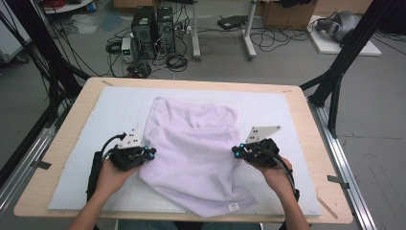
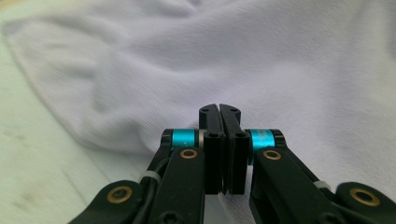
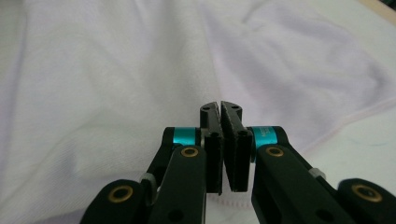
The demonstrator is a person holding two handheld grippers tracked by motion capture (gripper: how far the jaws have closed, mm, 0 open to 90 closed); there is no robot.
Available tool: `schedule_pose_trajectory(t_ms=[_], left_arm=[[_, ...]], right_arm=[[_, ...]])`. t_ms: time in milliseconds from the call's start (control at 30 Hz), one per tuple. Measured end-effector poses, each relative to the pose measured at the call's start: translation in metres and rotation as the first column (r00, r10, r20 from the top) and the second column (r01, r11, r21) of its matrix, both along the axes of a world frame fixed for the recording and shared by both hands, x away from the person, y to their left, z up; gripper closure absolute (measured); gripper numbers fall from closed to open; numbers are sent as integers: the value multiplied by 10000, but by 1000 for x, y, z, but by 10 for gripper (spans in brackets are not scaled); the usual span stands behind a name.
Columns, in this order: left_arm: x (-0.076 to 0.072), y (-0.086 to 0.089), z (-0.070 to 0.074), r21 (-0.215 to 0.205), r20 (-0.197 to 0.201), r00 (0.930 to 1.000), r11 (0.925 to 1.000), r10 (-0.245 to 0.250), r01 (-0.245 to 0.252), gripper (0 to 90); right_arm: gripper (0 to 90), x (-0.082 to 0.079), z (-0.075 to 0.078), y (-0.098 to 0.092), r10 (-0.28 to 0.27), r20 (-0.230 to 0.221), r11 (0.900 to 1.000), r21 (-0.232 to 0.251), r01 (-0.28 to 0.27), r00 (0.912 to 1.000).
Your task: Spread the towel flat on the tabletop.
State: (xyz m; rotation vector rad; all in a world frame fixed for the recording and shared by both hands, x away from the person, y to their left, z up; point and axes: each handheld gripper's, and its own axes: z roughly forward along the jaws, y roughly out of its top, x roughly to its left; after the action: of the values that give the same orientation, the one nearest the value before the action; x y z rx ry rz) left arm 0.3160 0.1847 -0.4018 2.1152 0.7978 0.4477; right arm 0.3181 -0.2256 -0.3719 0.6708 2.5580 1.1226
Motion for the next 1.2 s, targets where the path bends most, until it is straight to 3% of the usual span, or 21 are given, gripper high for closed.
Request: schedule_pose_trajectory(t_ms=[100,200,233,267,300,333,400,533,600,700,800,900,967,1200], left_arm=[[28,-2,0,-513,-23,9978,9964,669,-669,878],[54,-8,-7,-418,-115,9938,9930,1103,-1107,876],[61,-9,-11,-427,-396,9926,9923,1144,-1161,870],[65,-10,-13,-316,-535,9914,9921,1194,-1212,844],[67,-8,-14,-354,-613,9896,9906,1301,-1324,761],[66,-6,-13,-580,-695,9891,9893,1296,-1337,700],[60,-1,-8,-657,-712,9912,9911,1112,-1159,661],[36,7,6,-743,-283,9966,9941,770,-789,620],[23,11,10,-916,-6,9980,9938,636,-634,617],[0,18,11,-775,120,9994,9965,323,-313,618],[-18,20,3,-714,-161,9998,9974,-139,127,684],[-31,16,-11,-608,-669,9952,9959,-716,675,747],[-37,10,-21,-389,-811,9924,9952,-926,897,768],[-38,-10,-35,-480,-1173,9829,9894,-1422,1374,720]], right_arm=[[876,27,-7,-1,-708,-101,9970,-304,705,9974],[875,56,-23,-6,-1524,-609,9879,-368,1504,9864],[868,63,-28,-7,-1715,-909,9850,-357,1689,9810],[822,69,-33,-7,-1804,-1208,9836,-295,1781,9761],[773,71,-34,-7,-1975,-1201,9802,-345,1947,9729],[759,71,-34,-8,-1929,-1259,9812,-154,1925,9731],[723,64,-28,-9,-1585,-1106,9871,61,1602,9811],[684,39,-16,-6,-803,-374,9965,203,811,9961],[664,25,-13,-4,-524,-195,9985,121,526,9984],[644,6,-13,1,-81,-94,10000,-31,81,9999],[634,-12,-18,5,369,-130,9993,76,-368,9992],[629,-26,-28,8,808,-365,9964,305,-797,9961],[621,-34,-35,11,1005,-369,9949,154,-1000,9943],[590,-49,-45,8,1089,-595,9940,152,-1082,9923]])
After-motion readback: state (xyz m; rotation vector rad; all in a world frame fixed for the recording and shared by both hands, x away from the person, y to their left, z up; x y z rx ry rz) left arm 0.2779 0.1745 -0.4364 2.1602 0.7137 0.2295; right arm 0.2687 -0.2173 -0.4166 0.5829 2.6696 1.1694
